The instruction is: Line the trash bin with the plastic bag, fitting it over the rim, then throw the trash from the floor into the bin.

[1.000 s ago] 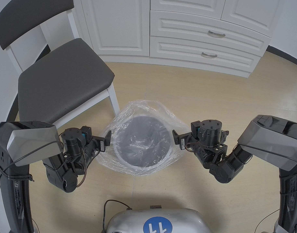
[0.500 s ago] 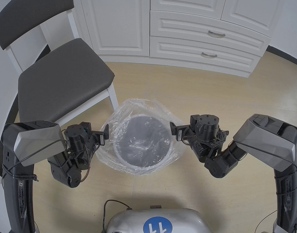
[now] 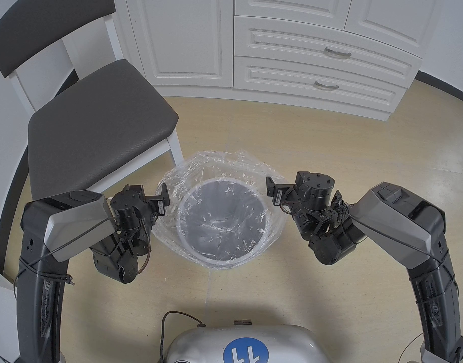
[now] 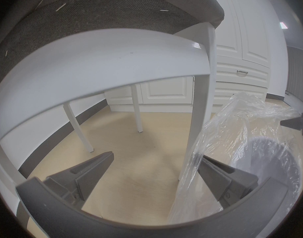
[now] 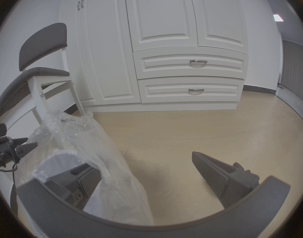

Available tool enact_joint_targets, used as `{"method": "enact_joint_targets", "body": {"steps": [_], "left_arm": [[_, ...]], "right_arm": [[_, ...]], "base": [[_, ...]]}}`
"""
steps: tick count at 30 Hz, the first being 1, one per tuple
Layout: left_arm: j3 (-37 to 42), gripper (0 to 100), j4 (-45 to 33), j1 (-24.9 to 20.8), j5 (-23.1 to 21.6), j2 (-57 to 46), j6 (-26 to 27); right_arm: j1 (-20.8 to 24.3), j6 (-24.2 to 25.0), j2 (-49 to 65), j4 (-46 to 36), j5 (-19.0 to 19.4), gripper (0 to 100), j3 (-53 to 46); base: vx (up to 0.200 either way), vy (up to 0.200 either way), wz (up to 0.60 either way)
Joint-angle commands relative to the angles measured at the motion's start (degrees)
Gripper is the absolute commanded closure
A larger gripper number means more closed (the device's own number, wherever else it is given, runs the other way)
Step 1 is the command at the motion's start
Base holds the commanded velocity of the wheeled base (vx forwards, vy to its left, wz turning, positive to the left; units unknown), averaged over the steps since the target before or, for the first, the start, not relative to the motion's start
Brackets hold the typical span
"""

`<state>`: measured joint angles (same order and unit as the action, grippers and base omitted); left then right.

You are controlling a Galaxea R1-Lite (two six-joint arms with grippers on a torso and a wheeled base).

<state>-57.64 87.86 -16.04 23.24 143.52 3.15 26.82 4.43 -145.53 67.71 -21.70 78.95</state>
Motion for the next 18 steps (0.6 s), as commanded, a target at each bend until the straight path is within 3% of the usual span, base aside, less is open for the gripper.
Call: {"method": "enact_joint_targets", "body": {"steps": [1,18], "left_arm": [[-2.22,0,0.03,0.05,0.58,2.2,-0.33],[-6.0,0,0.03,0.05,1.02,8.36,-0.42]], "right_arm": [[-1.86,0.41,-7.31,-0.38,-0.01,0,6.31],[-2.39,0.5,-12.32,-0.47,0.08,0,9.74]], "base": [[0.0,0.0,0.0],[0.0,0.0,0.0]]}}
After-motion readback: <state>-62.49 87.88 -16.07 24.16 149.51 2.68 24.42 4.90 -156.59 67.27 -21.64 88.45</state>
